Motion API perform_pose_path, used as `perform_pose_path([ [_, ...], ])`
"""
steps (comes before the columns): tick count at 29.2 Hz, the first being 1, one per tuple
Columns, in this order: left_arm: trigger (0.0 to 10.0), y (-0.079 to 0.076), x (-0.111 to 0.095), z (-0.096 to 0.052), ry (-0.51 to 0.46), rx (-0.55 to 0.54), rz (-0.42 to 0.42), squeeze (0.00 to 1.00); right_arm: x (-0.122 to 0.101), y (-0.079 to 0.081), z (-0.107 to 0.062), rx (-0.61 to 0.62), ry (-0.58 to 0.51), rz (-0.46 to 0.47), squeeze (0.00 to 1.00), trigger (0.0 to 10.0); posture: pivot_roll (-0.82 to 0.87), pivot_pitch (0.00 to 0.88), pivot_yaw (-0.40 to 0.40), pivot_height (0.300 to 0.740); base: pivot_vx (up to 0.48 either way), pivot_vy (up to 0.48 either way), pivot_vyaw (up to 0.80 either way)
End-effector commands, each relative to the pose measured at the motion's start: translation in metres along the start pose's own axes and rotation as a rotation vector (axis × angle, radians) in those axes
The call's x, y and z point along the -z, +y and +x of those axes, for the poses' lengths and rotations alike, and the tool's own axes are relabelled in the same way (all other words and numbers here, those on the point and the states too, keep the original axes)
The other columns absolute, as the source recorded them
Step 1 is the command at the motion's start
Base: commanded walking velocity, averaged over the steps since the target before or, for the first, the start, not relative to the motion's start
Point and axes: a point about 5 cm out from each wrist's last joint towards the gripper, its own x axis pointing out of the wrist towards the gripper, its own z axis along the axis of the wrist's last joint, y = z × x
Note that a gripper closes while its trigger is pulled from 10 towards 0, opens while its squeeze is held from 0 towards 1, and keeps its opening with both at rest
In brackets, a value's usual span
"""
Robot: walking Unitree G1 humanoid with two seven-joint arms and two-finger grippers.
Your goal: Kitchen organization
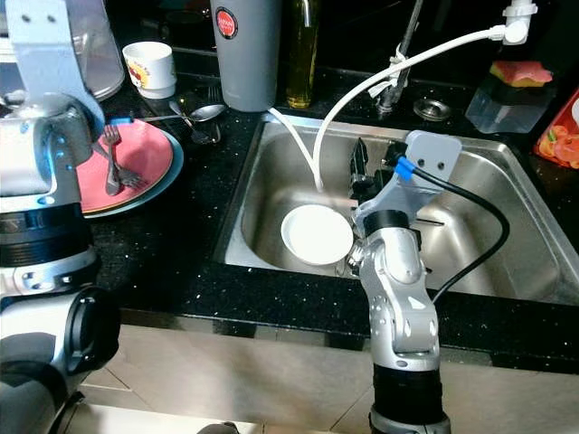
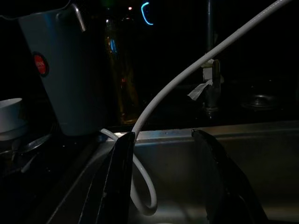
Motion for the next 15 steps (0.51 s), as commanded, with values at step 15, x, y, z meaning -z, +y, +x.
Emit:
perform_pose_path([
  [15, 10.0, -0.13, 0.087, -0.027, 0.207, 0.564, 0.214, 0.0, -0.006, -0.005, 0.0, 0.016, -0.012, -0.018, 0.0, 10.0, 0.31, 0.054, -0.065, 0.74, 0.0, 0.0, 0.0],
])
